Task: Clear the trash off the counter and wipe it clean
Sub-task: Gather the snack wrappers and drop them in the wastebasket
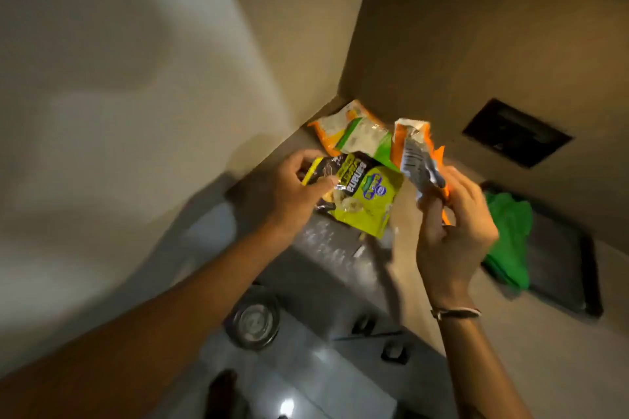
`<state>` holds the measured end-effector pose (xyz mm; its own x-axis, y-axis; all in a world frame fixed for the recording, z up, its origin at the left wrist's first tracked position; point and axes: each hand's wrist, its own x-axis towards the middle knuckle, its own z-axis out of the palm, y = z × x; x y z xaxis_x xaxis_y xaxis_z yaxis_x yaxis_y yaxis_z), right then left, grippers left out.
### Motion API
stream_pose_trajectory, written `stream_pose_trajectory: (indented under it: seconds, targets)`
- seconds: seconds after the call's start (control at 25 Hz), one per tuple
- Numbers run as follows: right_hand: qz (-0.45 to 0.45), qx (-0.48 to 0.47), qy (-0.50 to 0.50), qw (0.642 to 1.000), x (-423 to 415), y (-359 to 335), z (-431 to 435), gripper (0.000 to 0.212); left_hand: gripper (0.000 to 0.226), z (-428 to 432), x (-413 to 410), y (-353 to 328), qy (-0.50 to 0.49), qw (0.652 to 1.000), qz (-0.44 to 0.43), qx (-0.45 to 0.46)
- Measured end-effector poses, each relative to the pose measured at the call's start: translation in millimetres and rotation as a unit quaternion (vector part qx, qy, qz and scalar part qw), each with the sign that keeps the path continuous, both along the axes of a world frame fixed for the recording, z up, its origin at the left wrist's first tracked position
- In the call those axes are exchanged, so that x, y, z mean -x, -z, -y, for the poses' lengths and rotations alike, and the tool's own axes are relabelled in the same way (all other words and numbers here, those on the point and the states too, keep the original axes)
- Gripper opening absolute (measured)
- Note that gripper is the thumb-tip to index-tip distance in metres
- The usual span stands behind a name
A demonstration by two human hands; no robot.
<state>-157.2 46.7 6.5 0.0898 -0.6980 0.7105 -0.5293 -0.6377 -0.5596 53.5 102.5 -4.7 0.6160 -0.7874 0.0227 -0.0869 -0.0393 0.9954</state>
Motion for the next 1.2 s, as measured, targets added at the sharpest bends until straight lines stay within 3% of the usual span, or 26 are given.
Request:
stream_pose_trajectory:
  seconds: [0.28, 0.4, 0.52, 0.6, 0.72, 0.92, 1.08, 1.2]
  targets:
    - [-0.069, -0.060, -0.214, 0.972, -54.7, 74.6, -175.3, 0.041, 0.024, -190.6, -56.7, 97.9, -0.106, 0.970, -0.183, -0.116]
    - [-0.099, -0.173, -0.245, 0.949, -64.5, 148.1, -212.7, 0.032, 0.022, -245.5, -49.8, 161.3, -0.141, 0.934, -0.258, -0.203]
    - [-0.122, -0.317, -0.252, 0.906, -66.2, 234.2, -229.2, 0.040, 0.025, -274.8, -45.6, 240.6, -0.192, 0.886, -0.285, -0.312]
    - [-0.108, -0.396, -0.219, 0.885, -68.3, 294.6, -229.9, 0.046, 0.022, -280.4, -44.5, 301.4, -0.227, 0.864, -0.271, -0.357]
    - [-0.102, -0.495, -0.146, 0.851, -90.2, 391.7, -213.2, 0.039, 0.016, -263.1, -43.5, 396.0, -0.215, 0.864, -0.217, -0.400]
    - [-0.127, -0.526, -0.093, 0.836, -127.9, 531.7, -178.8, 0.036, 0.031, -208.2, -51.6, 516.8, -0.218, 0.865, -0.163, -0.422]
    - [-0.235, -0.544, -0.146, 0.792, -132.7, 611.5, -162.7, 0.044, 0.050, -188.7, -55.7, 577.5, -0.069, 0.867, -0.070, -0.489]
    - [-0.308, -0.512, -0.183, 0.781, -118.7, 614.0, -164.9, 0.059, 0.045, -197.8, -59.3, 580.4, 0.002, 0.873, -0.017, -0.488]
